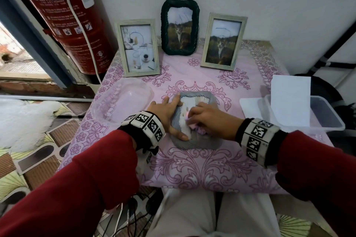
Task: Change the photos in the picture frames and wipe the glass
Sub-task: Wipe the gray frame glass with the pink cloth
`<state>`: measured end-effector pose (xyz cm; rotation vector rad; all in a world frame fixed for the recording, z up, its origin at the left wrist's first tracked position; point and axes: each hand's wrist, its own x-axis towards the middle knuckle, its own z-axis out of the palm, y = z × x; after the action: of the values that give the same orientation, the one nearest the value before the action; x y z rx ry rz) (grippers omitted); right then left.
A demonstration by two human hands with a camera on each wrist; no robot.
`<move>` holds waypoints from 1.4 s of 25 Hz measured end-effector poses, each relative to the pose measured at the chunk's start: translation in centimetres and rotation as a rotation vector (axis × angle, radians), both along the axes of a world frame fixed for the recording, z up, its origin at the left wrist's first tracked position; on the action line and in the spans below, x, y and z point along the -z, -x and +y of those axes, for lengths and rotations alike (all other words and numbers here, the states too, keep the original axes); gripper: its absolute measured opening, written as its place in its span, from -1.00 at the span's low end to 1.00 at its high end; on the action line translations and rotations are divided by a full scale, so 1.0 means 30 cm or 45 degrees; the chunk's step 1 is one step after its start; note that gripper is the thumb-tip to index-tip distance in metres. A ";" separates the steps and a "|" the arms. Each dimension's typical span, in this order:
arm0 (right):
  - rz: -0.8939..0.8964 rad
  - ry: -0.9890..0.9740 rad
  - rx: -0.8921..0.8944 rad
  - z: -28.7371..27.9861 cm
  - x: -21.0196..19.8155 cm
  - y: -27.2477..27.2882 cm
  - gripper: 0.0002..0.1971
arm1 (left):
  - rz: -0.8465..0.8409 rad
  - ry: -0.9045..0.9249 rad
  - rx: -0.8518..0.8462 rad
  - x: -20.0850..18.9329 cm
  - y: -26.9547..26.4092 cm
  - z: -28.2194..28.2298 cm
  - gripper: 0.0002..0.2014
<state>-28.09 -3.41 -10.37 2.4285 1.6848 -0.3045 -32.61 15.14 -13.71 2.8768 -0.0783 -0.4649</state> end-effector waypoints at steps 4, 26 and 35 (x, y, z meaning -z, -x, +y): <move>0.127 -0.129 -0.081 -0.131 -0.006 0.043 -0.68 | 0.010 0.053 0.012 -0.001 0.000 0.009 0.40; -0.030 -0.087 0.062 -0.076 0.017 -0.005 -0.67 | -0.004 0.035 -0.003 -0.004 0.008 -0.003 0.36; 0.087 -0.233 -0.039 -0.146 0.041 0.045 -0.65 | 0.016 0.055 0.017 -0.018 0.018 0.000 0.36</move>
<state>-29.43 -7.80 -11.59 2.5439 1.8529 -0.2413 -33.14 15.13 -13.18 2.8329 -0.1038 -0.4776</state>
